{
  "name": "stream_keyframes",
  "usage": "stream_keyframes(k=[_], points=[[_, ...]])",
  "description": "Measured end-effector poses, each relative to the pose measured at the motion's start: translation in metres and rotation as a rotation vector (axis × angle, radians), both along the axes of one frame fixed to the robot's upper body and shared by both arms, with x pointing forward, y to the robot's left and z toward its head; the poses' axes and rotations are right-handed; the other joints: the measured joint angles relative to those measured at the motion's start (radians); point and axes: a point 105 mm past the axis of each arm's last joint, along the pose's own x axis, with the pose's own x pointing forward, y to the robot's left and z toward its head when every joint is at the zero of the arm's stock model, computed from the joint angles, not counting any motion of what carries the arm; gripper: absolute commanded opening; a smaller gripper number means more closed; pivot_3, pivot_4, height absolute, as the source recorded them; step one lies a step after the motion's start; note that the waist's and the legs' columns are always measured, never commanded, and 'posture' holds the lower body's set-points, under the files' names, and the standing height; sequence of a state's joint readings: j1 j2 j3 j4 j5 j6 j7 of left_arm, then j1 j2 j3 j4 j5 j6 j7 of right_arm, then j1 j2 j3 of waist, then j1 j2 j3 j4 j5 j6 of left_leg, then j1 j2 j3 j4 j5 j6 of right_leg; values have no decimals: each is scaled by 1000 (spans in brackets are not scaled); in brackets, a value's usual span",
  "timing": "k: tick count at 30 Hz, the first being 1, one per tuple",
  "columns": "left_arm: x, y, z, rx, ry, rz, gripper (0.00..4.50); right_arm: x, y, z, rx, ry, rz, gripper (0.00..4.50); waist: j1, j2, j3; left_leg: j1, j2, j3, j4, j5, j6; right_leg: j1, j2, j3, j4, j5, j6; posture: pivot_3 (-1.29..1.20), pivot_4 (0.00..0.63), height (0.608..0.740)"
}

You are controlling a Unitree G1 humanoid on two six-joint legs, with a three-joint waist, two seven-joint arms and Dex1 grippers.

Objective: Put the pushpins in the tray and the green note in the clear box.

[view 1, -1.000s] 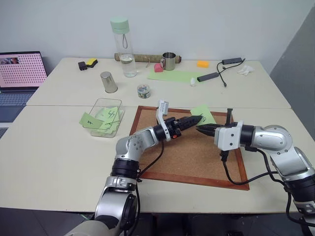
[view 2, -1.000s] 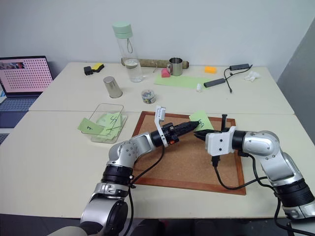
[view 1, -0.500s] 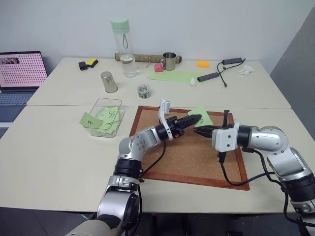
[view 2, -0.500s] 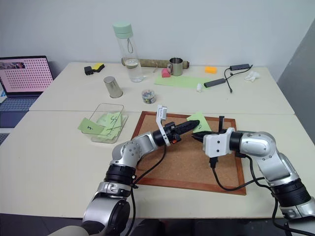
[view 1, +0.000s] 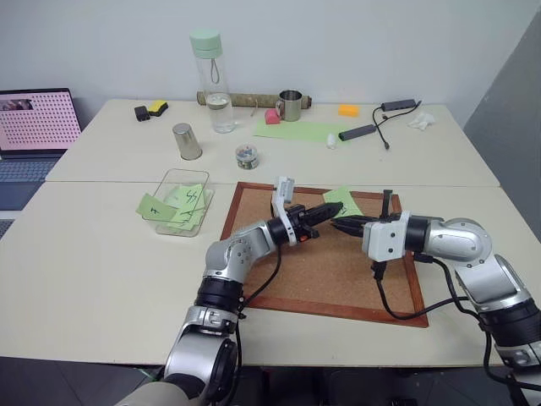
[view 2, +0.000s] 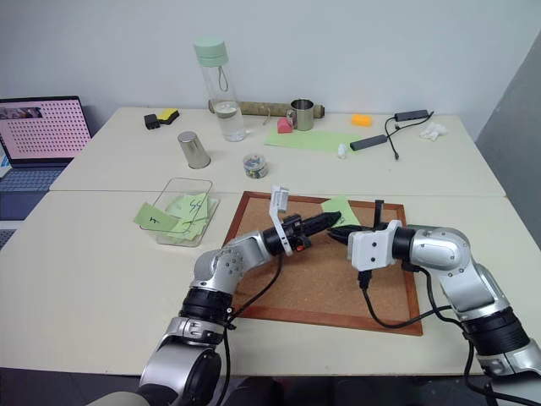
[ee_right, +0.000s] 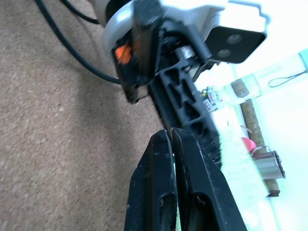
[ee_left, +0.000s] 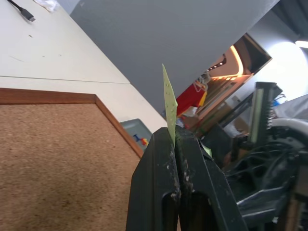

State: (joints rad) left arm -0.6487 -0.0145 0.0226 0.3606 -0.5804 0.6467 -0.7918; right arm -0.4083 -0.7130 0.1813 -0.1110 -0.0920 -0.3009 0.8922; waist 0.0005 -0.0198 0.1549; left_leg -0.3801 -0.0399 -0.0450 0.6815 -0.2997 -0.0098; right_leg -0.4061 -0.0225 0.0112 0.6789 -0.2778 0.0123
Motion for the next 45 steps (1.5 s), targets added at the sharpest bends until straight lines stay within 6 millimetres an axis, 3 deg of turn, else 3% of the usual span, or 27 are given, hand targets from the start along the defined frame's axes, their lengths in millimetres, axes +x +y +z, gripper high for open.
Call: stream_keyframes(k=[8, 13, 20, 22, 26, 32, 38, 45], points=[[12, 2, -23, 94, -12, 96, 36, -4, -4, 17, 139, 25, -44, 0, 1, 0, 0, 0, 0, 0, 0, 0, 0, 0, 0, 0, 0, 0, 0, 0, 150, 740], [13, 4, -22, 104, -33, 105, 36, 4, -27, 20, 254, 97, -215, 0, 1, 0, 0, 0, 0, 0, 0, 0, 0, 0, 0, 0, 0, 0, 0, 0, 150, 740], [-1, 31, 8, 100, -159, 125, 36, 25, -109, -6, 365, 225, -693, 0, 0, 0, 0, 0, 0, 0, -1, 0, 0, 0, 0, 1, 1, 0, 0, 0, 150, 740], [-6, 40, 11, 114, -174, 133, 36, 28, -123, -15, 405, 269, -789, 0, -2, 0, 0, 0, 0, 0, -1, 0, 0, 0, 0, 1, 1, 0, 0, 0, 150, 740], [-14, 56, 14, 142, -193, 152, 36, 32, -140, -28, 460, 335, -906, 0, 0, 0, 0, 0, 0, 0, -1, 0, 1, 0, 0, 1, 1, 0, 0, 0, 150, 740], [-19, 59, 19, 139, -203, 168, 36, 35, -153, -44, 478, 406, -987, 0, 1, 0, 0, 0, 0, 1, -1, -1, 1, 0, 0, 1, 1, 0, 0, 0, 150, 740], [-21, 57, 15, 147, -191, 164, 0, 36, -163, -54, 482, 436, -1039, 1115, 0, 0, 0, 0, 0, 1, -1, -2, 3, 0, 0, 1, 1, 0, 0, 0, 150, 740], [-23, 55, 14, 155, -195, 165, 0, 37, -163, -54, 508, 457, -1044, 2762, 0, 0, 0, 0, 0, 1, -1, -2, 3, 0, 0, 1, 1, 0, 0, 0, 150, 740]])
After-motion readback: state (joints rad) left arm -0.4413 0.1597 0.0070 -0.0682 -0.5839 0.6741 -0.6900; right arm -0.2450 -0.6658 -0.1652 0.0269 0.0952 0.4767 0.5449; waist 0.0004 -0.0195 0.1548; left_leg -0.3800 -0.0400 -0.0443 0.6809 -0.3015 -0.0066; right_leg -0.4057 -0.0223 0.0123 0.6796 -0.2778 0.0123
